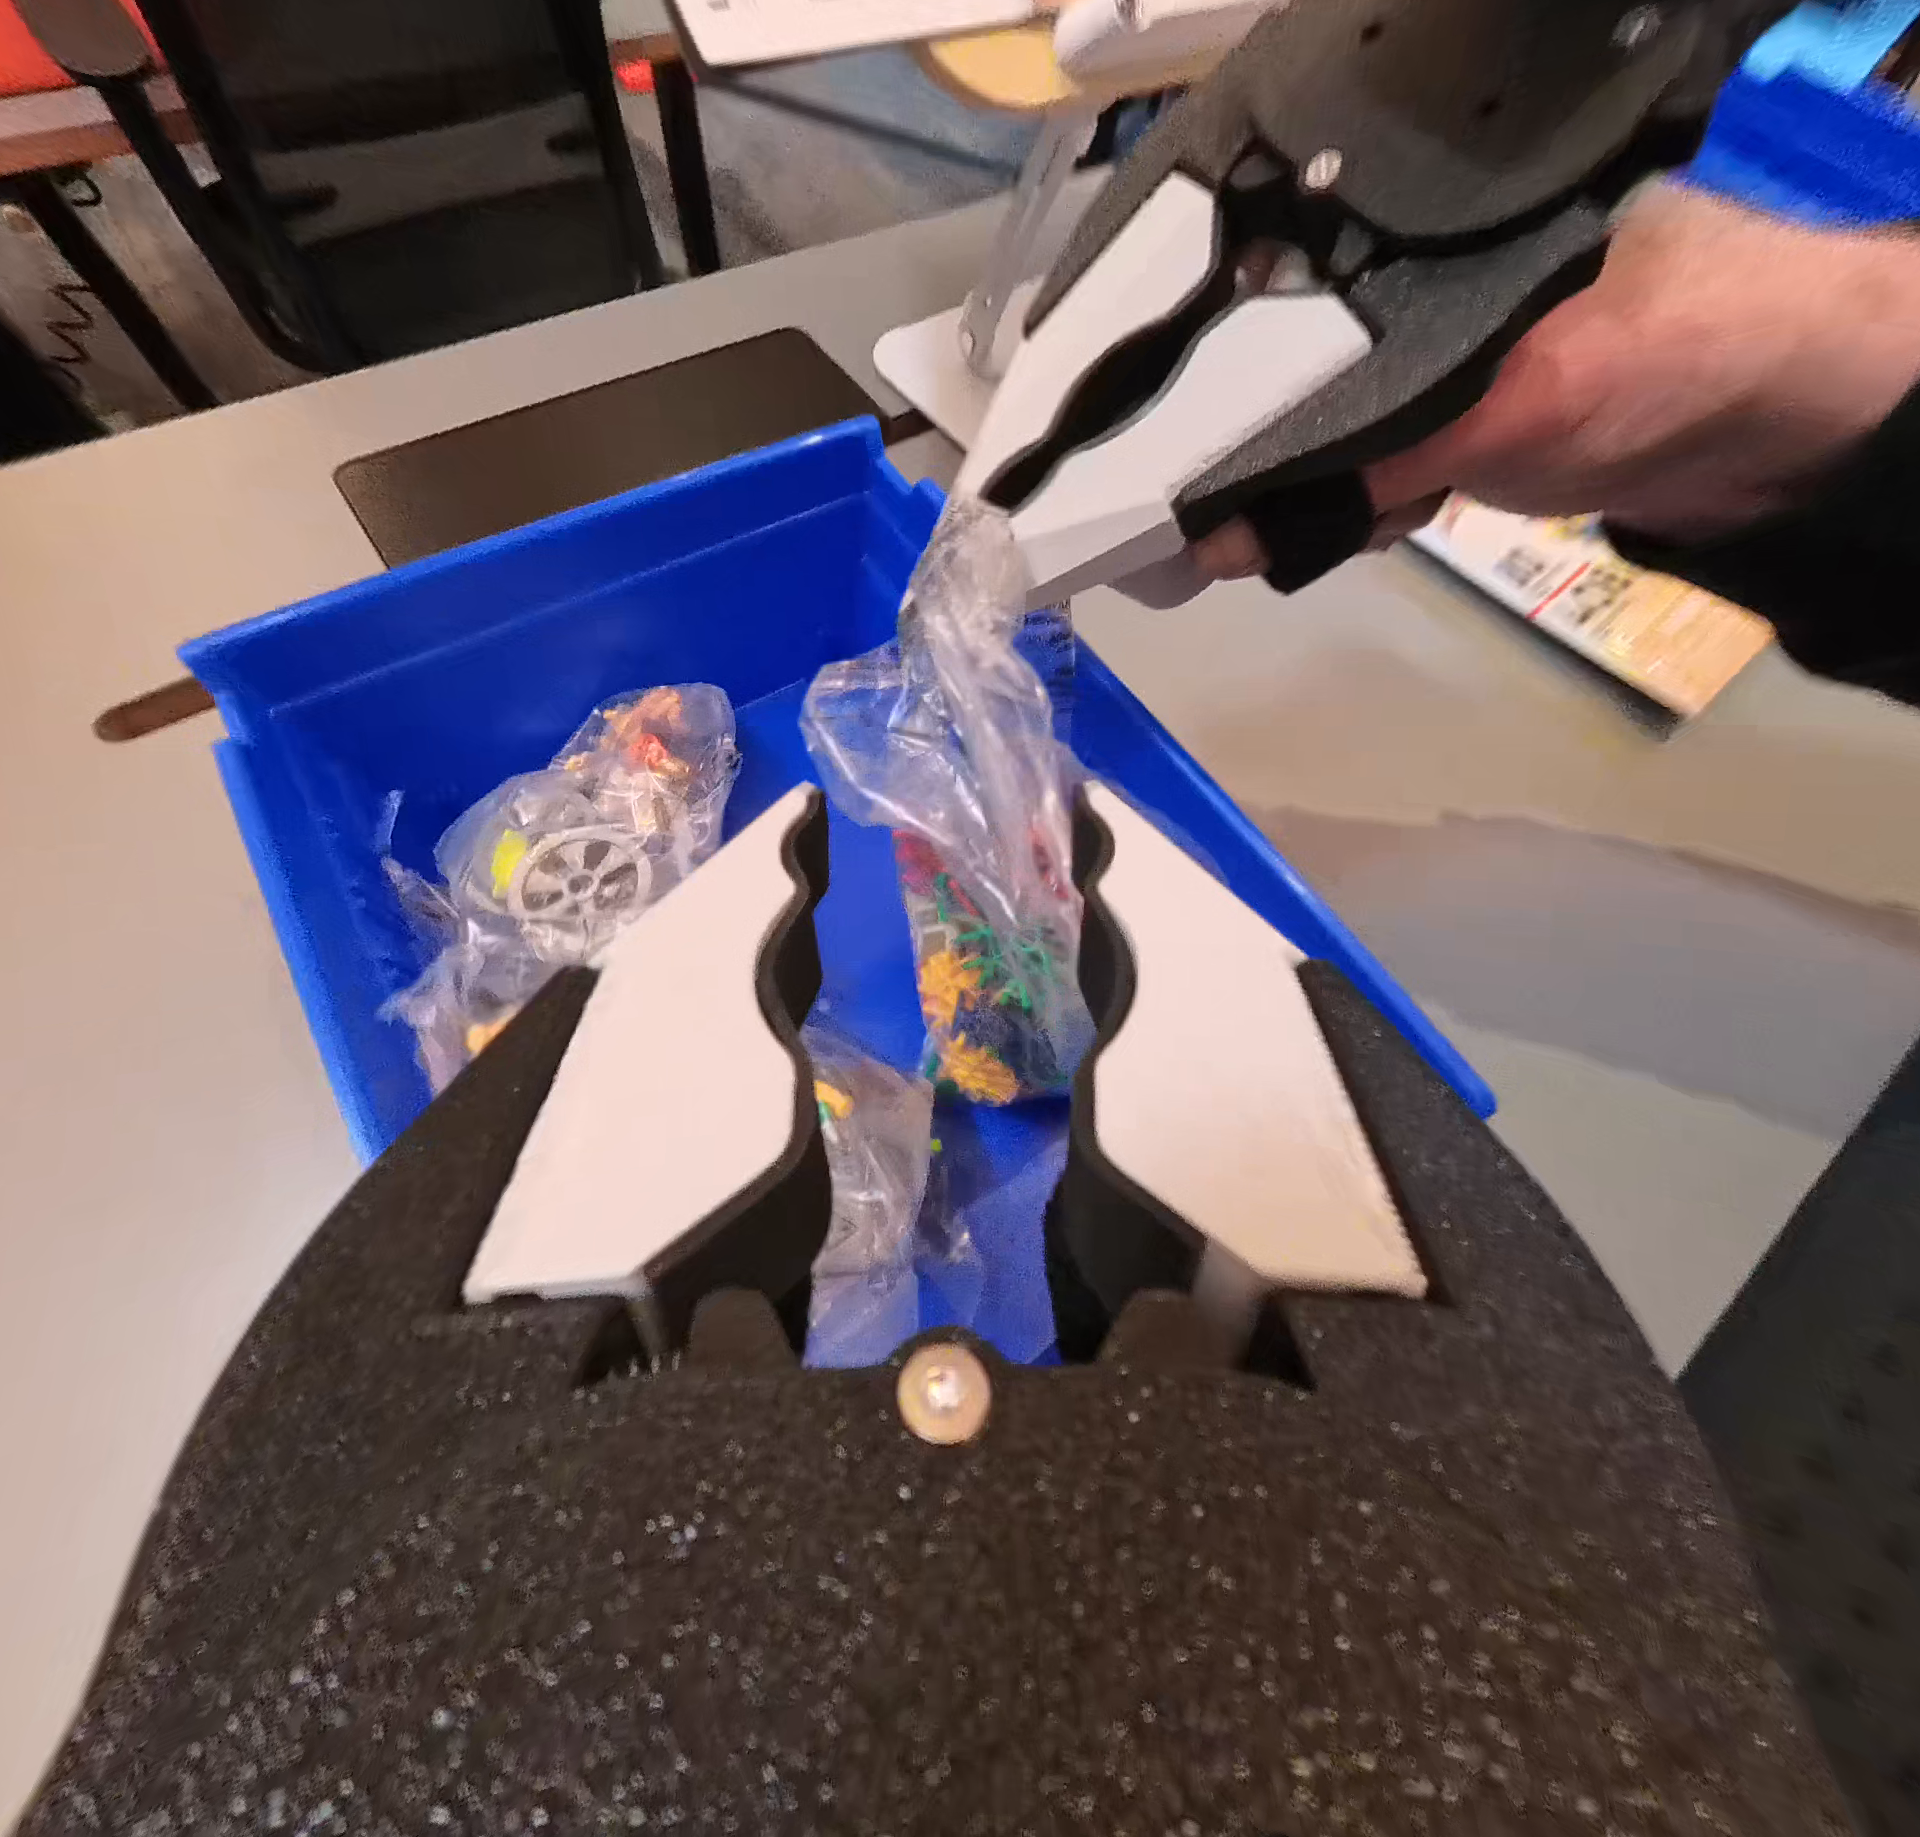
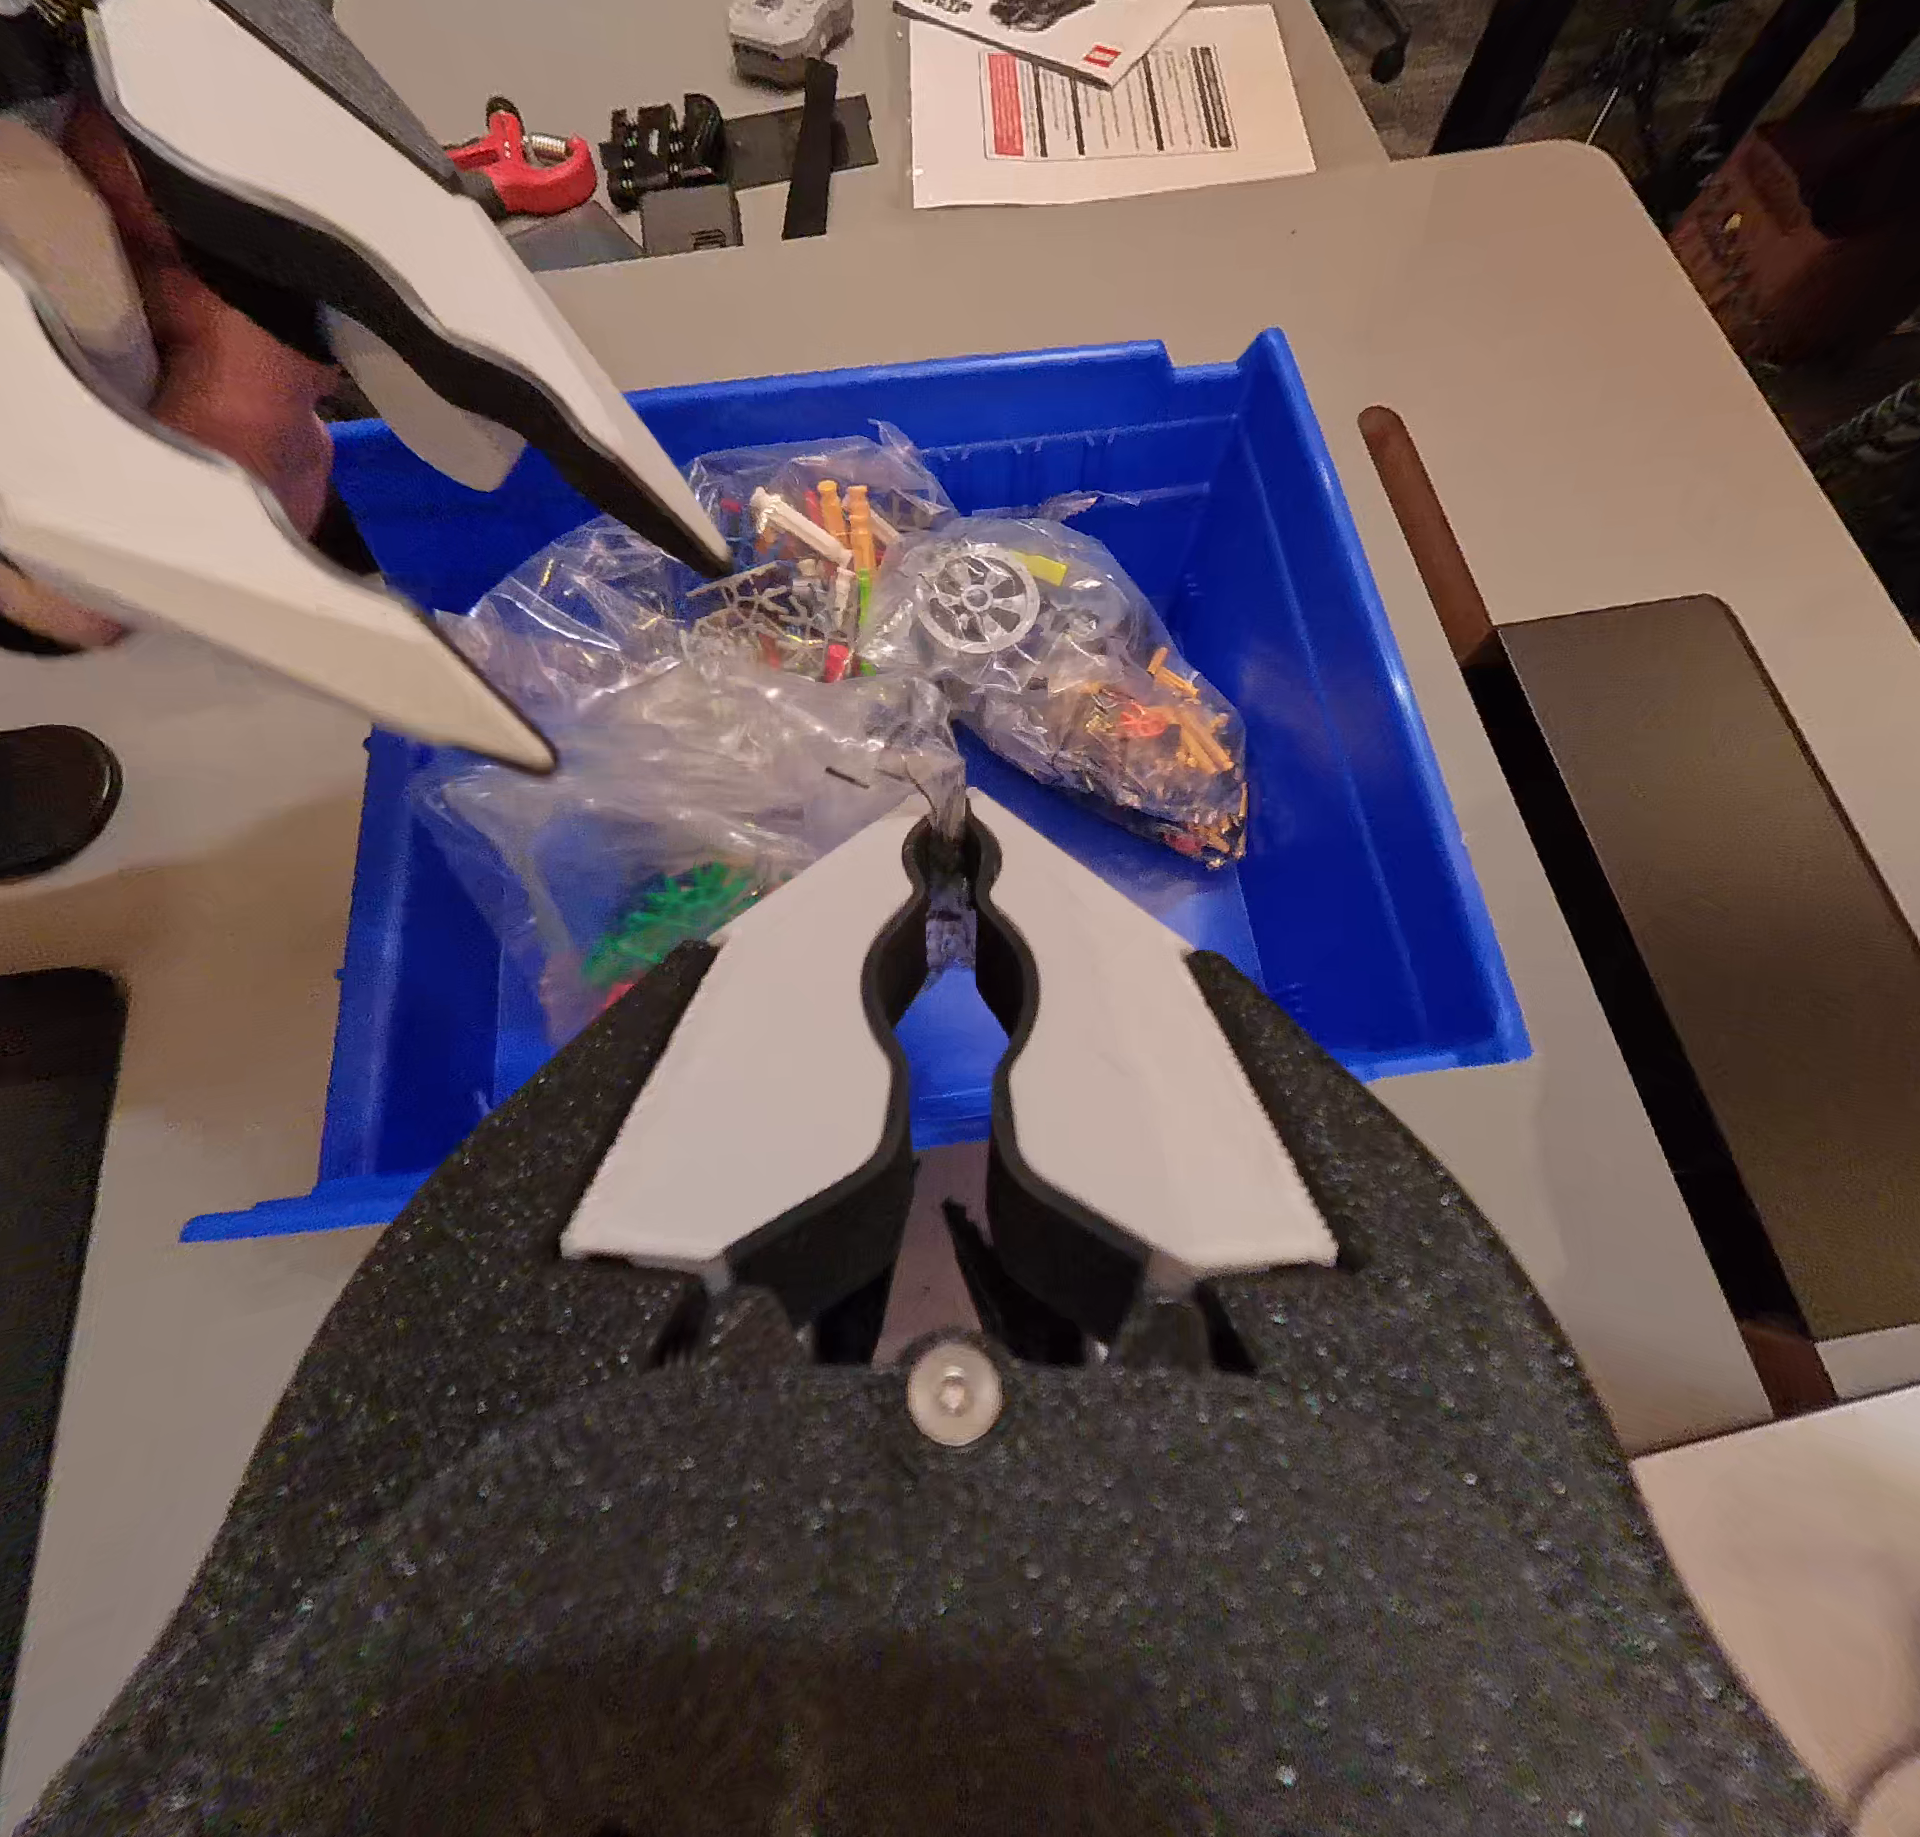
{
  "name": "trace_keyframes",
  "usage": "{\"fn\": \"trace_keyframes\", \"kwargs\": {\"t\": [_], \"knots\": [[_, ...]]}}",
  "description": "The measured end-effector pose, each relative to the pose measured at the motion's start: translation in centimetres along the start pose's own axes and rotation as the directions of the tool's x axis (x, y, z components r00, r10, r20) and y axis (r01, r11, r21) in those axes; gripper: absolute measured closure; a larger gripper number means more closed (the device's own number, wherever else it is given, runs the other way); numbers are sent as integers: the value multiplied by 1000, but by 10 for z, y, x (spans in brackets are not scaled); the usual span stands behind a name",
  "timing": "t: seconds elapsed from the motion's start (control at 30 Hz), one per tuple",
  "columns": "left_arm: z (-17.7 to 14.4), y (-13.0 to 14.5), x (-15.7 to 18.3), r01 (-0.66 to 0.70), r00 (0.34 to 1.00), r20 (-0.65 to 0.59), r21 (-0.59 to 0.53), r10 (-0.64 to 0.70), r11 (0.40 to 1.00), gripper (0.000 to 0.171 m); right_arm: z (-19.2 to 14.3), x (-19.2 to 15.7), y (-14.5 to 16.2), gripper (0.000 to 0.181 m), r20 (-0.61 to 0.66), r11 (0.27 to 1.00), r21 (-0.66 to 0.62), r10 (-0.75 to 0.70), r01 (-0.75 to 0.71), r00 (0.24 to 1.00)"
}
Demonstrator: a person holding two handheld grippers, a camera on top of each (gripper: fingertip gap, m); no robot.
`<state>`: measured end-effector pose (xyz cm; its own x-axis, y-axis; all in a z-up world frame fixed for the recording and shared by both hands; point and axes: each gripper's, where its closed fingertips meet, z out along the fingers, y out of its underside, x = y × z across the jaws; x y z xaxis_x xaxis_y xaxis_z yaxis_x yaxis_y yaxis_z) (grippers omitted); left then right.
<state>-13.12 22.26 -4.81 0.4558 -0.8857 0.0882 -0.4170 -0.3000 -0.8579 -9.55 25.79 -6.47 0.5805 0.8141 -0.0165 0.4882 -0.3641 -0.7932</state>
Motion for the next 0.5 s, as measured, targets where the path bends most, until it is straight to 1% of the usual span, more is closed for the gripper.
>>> {"fn": "trace_keyframes", "kwargs": {"t": [0.07, 0.1, 0.13, 0.17, 0.2, 0.23, 0.27, 0.3, 0.33, 0.37, 0.43, 0.47, 0.5], "knots": [[11, 1, 0, -67, 996, 52, -59, 70, 996, 129, -2, -7, -4, 181, 20, 1000, 9, 12, -12, 1000], [16, 2, 4, -72, 996, 38, -78, 75, 994, 129, -2, -9, -5, 181, 19, 1000, 4, 4, -4, 1000], [20, 1, 6, -70, 997, 30, -81, 73, 994, 129, -3, -11, -6, 181, 15, 1000, -3, -9, 9, 1000], [21, -2, 7, -72, 997, 35, -70, 74, 995, 134, -4, -14, -6, 181, 16, 1000, -5, -17, 17, 1000], [22, -2, 7, -70, 997, 34, -70, 72, 995, 156, -5, -16, -7, 181, 21, 1000, -2, -21, 21, 1000], [22, -2, 6, -73, 996, 43, -73, 77, 995, 171, -6, -17, -6, 181, 20, 999, -5, -34, 34, 999], [21, -2, 2, -68, 995, 63, -69, 73, 995, 171, -8, -17, -4, 181, 13, 998, -18, -52, 52, 999], [21, -1, 1, -46, 997, 53, -72, 50, 996, 171, -10, -17, -2, 170, 15, 998, -31, -52, 53, 999], [21, -1, 0, -15, 999, 42, -67, 18, 998, 171, -13, -16, -1, 145, 12, 998, -37, -47, 47, 999], [20, -3, -5, 18, 999, 52, -45, -15, 999, 171, -19, -14, -1, 129, 0, 998, -33, -50, 50, 999], [16, -4, -14, 109, 993, 39, -13, -108, 994, 171, -34, -13, -1, 117, 5, 999, -12, -47, 47, 999], [15, -5, -17, 148, 988, 30, 2, -148, 989, 171, -42, -12, -3, 116, -1, 999, 12, -51, 51, 999], [14, -5, -18, 176, 984, 16, 12, -176, 984, 171, -50, -17, -5, 123, 10, 997, 37, -68, 68, 998]]}}
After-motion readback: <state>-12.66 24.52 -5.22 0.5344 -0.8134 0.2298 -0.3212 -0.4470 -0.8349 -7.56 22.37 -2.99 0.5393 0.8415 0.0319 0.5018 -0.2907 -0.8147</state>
